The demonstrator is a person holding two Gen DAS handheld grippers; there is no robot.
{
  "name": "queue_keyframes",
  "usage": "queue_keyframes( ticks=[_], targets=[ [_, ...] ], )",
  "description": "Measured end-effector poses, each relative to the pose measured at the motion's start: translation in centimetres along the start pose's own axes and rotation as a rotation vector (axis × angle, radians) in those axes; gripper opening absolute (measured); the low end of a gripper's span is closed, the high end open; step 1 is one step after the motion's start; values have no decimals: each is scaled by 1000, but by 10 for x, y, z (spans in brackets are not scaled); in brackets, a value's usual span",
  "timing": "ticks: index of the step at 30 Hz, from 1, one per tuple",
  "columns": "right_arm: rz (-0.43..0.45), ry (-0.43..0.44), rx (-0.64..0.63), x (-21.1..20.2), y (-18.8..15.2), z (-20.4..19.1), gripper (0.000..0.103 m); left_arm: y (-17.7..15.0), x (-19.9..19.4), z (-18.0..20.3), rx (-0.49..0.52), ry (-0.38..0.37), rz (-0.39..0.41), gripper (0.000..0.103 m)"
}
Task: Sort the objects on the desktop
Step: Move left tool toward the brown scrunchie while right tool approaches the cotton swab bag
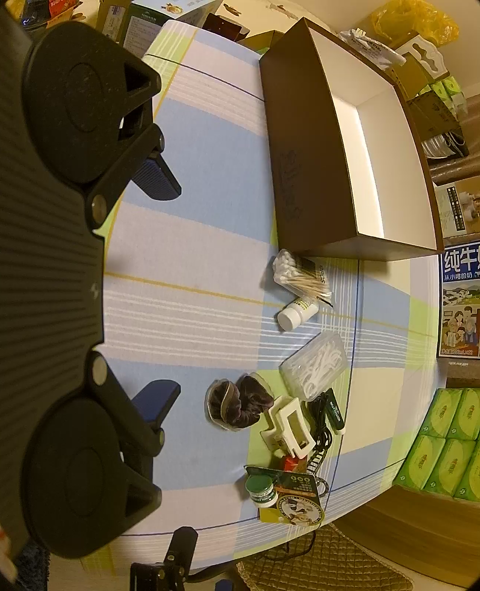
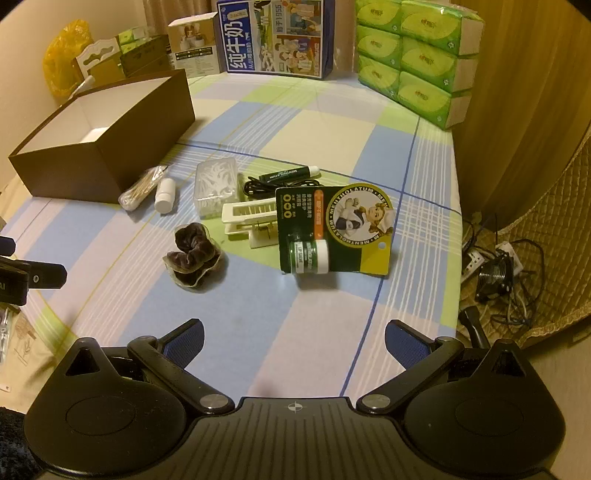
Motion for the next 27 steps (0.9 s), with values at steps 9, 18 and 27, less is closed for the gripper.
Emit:
queue_keyframes(
  ticks=[9, 18, 27],
  targets=[
    [0, -1, -1, 0, 0, 0, 101, 0, 3, 1, 0, -4, -7, 102],
    [0, -1, 0, 1, 1, 1, 101, 0, 3, 1, 0, -5, -10, 102],
    [-4, 2, 4, 5, 2, 2, 101, 3, 8, 7, 19, -15, -16, 102]
  ],
)
Point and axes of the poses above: each gripper's, at about its wrist camera, not at the fingertips, and x roughly the way its jaws point, z to its right, y to its top, the point moved 8 cm from there along x, roughly the way its jaws point, and after that the axes turned 5 degrees about -z, right-handed, at the moved point
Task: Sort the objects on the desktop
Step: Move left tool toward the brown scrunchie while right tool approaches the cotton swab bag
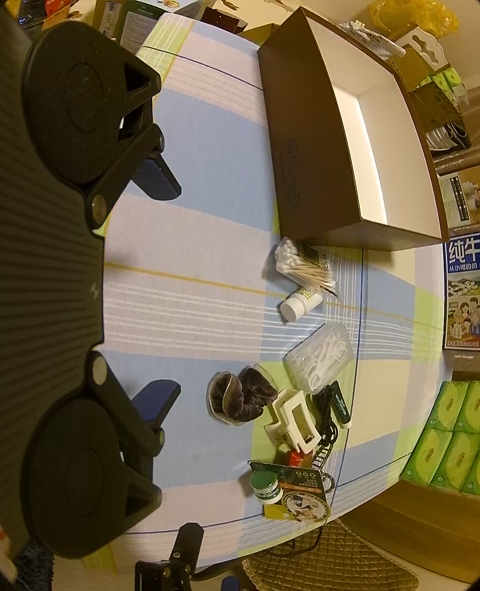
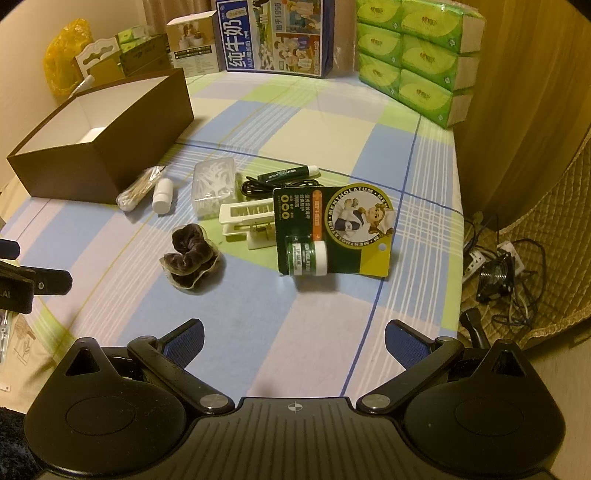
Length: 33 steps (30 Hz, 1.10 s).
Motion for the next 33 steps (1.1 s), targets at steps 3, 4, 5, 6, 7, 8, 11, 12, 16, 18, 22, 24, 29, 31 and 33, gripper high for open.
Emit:
queue_keyframes(
  ticks=[3, 4, 5, 6, 7, 8, 11, 12, 16, 18, 22, 24, 29, 31, 33],
  targets=[
    [-3, 7, 2, 2, 0, 1, 101, 2, 2, 3, 15, -7, 0, 102],
    [-5, 9, 3, 3, 1, 2, 101, 2, 4, 5, 18, -12, -1, 102],
    [-6, 10, 3, 3, 1, 2, 101, 3, 5, 6, 21, -17, -3, 102],
    [-7, 11, 4, 4, 1, 2, 101, 3, 5, 6, 24, -23, -3, 102],
    [-8, 14, 5, 4, 1, 3, 101, 4, 6, 7, 28, -24, -3, 102],
    [-10, 16, 5, 4, 1, 3, 101, 5, 7, 8, 32, -23, -2, 102],
    [-22, 19, 11, 8, 2, 5, 101, 7, 10, 11, 45, -24, -1, 102],
    [-23, 21, 15, 9, 2, 6, 101, 7, 11, 12, 50, -27, 0, 102],
    [-20, 27, 26, 13, 5, 9, 101, 12, 16, 17, 75, -40, 4, 102],
    [-16, 24, 31, 15, 7, 11, 101, 15, 19, 20, 95, -39, 14, 102],
    [-22, 18, 41, 20, 11, 16, 101, 21, 26, 26, 120, -50, 16, 101],
    [-25, 15, 45, 24, 13, 18, 101, 23, 29, 29, 130, -55, 15, 101],
    [-31, 11, 54, 33, 16, 25, 101, 30, 40, 37, 159, -72, 12, 99],
    [-33, 5, 57, 37, 18, 26, 101, 32, 44, 41, 170, -79, 10, 99],
    [-34, 4, 59, 39, 19, 27, 101, 34, 47, 44, 184, -89, 9, 98]
  ],
)
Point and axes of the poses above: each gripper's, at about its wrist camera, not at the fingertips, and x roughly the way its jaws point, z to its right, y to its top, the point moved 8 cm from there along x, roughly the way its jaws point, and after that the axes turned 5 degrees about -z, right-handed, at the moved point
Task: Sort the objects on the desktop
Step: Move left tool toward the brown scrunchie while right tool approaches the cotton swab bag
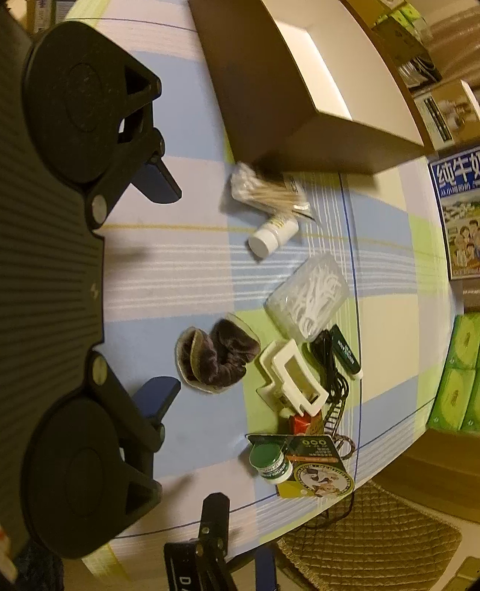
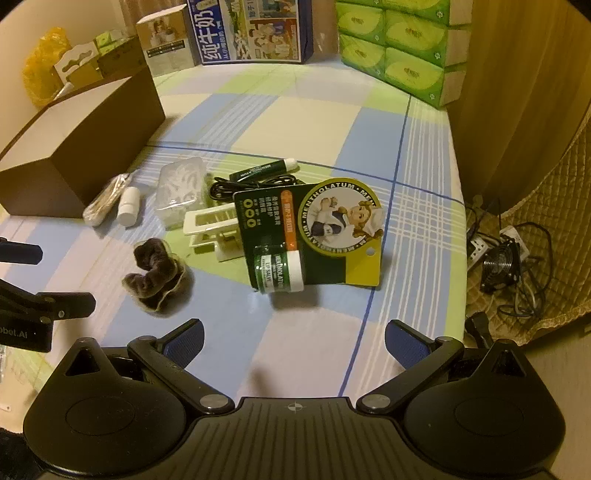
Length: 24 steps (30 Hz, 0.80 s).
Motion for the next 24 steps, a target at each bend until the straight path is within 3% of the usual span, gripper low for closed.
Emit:
queue_keyframes(
  ticks=[11, 24],
  targets=[
    [-23, -9, 53, 11, -2, 14, 101, 10, 19, 20, 66, -94, -2, 90],
    [-46, -26, 104, 19, -3, 28, 101, 24, 45, 44, 168, -141, -9, 69]
  ],
)
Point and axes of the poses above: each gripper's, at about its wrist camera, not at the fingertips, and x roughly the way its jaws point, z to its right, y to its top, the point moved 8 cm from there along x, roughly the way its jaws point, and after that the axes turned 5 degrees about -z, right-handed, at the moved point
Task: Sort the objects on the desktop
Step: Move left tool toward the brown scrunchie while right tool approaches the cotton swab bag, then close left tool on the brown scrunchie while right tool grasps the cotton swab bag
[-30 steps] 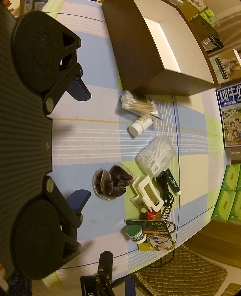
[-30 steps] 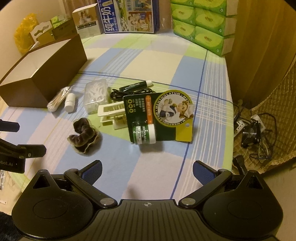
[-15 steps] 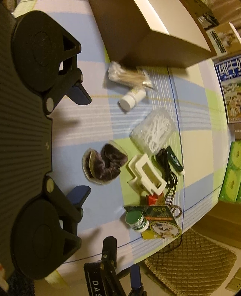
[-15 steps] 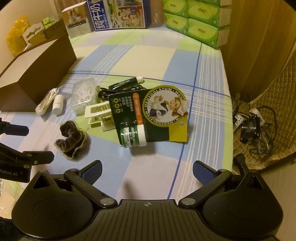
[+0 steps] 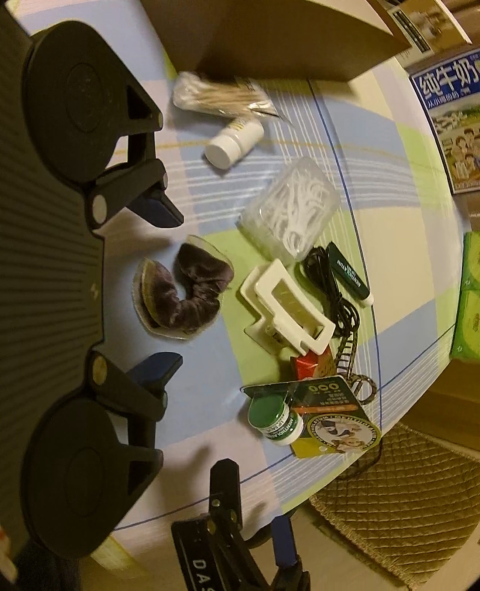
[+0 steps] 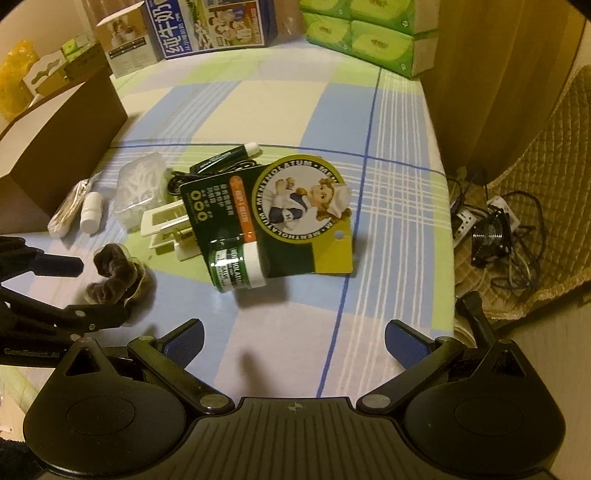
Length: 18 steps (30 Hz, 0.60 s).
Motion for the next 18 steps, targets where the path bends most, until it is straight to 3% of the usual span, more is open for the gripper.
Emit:
queue_keyframes(
  ticks=[11, 18],
  targets=[
    [-12, -1, 50, 4, -6, 12, 101, 9, 18, 4, 42, 7, 11, 55],
    [-12, -2, 52, 3, -12, 13, 101, 7, 18, 3, 62, 16, 48, 32]
  ],
)
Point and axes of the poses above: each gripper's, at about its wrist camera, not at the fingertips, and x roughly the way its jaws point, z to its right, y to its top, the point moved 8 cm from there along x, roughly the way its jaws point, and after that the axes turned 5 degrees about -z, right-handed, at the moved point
